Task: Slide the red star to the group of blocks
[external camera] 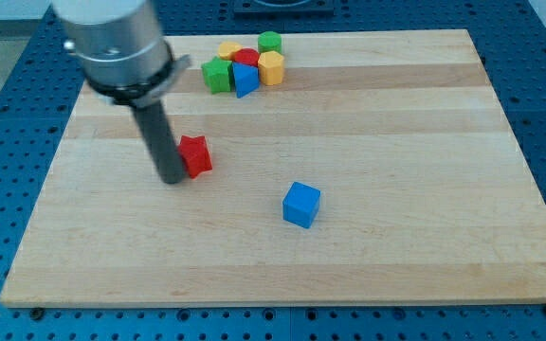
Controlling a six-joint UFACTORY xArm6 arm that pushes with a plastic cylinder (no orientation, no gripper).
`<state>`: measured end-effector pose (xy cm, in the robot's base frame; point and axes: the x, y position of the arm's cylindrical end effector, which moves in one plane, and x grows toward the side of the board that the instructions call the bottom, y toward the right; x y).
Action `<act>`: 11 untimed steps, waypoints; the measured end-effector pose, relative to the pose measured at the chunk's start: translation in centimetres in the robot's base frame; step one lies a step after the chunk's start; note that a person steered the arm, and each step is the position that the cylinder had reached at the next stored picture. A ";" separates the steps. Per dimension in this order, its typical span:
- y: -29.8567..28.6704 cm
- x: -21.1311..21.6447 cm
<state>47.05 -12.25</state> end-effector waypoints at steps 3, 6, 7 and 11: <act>-1.6 -9.1; -5.0 -12.7; -2.1 -11.4; 3.3 -9.2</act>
